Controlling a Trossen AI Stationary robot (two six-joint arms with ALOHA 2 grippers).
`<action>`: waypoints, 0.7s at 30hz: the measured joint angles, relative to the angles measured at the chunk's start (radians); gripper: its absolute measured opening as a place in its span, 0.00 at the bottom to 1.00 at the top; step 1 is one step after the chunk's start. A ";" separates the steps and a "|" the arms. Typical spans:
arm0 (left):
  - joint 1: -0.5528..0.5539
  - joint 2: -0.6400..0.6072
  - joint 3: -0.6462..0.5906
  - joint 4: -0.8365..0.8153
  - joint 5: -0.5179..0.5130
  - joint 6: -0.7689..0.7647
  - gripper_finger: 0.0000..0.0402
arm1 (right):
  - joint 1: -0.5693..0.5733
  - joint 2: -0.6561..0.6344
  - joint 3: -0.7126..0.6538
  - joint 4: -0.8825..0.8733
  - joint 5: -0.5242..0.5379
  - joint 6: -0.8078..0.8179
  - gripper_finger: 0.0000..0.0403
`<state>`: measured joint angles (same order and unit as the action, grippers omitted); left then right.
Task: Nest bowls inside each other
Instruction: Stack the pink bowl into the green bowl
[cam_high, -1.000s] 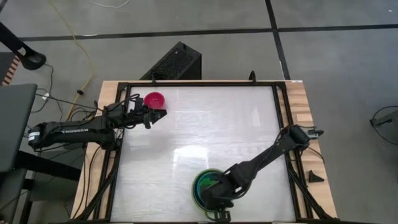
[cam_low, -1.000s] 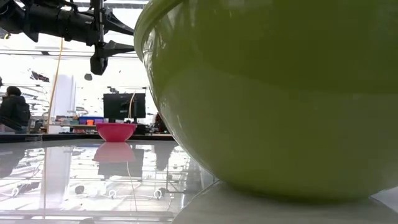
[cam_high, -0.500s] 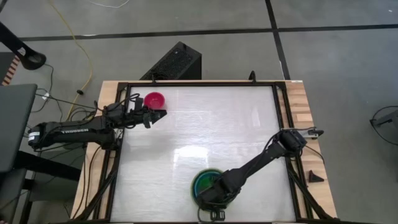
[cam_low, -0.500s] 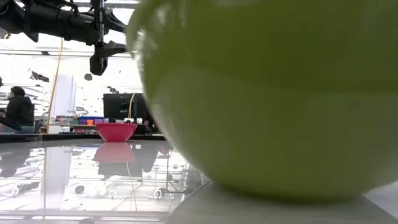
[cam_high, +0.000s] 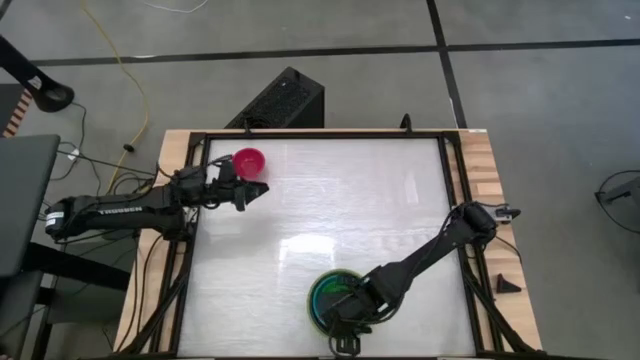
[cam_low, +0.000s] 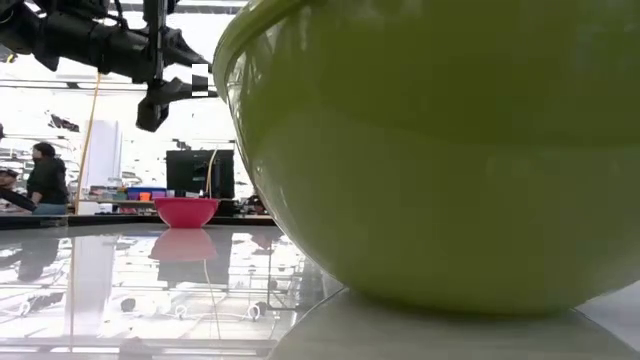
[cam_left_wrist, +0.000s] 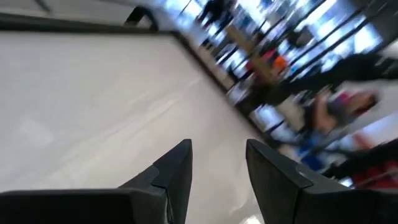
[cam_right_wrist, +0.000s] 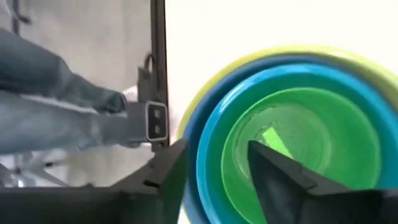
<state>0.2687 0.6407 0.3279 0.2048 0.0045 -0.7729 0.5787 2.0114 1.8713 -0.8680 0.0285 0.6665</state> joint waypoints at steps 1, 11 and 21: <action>0.000 0.000 0.000 -0.038 0.005 0.020 0.35 | -0.004 -0.015 0.000 0.001 0.000 0.013 0.54; 0.000 0.000 0.000 -0.351 -0.123 0.338 0.35 | -0.019 -0.301 0.000 -0.061 0.355 0.146 0.63; 0.024 0.099 0.000 -0.371 -0.399 0.721 0.36 | -0.017 -0.551 0.001 -0.196 0.575 0.247 0.63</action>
<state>0.2928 0.7395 0.3279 -0.1658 -0.3944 -0.0516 0.5613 1.4604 1.8725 -1.0643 0.6035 0.9133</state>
